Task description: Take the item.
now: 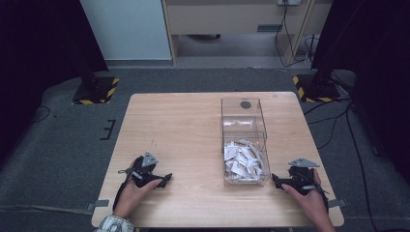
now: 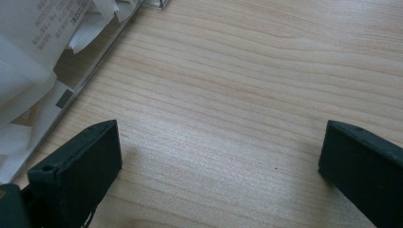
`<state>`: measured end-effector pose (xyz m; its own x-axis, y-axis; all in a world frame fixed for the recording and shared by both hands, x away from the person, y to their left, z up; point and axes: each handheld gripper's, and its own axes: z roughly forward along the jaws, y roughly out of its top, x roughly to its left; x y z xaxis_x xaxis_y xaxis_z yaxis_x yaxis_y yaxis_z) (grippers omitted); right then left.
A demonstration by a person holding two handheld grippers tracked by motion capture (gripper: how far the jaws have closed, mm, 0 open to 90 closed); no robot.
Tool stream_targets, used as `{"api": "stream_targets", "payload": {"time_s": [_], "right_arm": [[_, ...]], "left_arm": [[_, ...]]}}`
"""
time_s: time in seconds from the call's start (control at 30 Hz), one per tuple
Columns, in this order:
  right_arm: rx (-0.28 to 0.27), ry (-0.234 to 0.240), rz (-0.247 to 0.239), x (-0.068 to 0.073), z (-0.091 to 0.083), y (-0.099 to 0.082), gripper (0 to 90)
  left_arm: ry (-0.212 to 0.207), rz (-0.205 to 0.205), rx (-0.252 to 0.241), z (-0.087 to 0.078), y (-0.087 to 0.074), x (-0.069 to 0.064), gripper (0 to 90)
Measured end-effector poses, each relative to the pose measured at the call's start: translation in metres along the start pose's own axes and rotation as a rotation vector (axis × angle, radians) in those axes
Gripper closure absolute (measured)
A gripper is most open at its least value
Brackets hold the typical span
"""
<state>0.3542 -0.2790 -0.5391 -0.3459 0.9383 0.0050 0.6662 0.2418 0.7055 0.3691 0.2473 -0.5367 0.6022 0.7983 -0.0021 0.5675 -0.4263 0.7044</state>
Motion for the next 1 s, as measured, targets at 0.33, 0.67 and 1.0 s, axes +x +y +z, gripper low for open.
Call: {"api": "stream_targets", "payload": {"time_s": [0.33, 0.67, 1.0], "right_arm": [[0.0, 0.002, -0.002, 0.0, 0.0, 0.0, 0.8], [0.001, 0.002, 0.003, 0.0, 0.0, 0.0, 0.8], [0.001, 0.002, 0.002, 0.0, 0.0, 0.0, 0.8]], "left_arm": [[0.005, -0.012, -0.012, -0.002, -0.001, 0.0, 5.0], [-0.049, 0.032, -0.053, -0.013, 0.004, -0.016, 4.7], [-0.096, 0.051, -0.065, -0.018, 0.021, -0.028, 5.3]]}}
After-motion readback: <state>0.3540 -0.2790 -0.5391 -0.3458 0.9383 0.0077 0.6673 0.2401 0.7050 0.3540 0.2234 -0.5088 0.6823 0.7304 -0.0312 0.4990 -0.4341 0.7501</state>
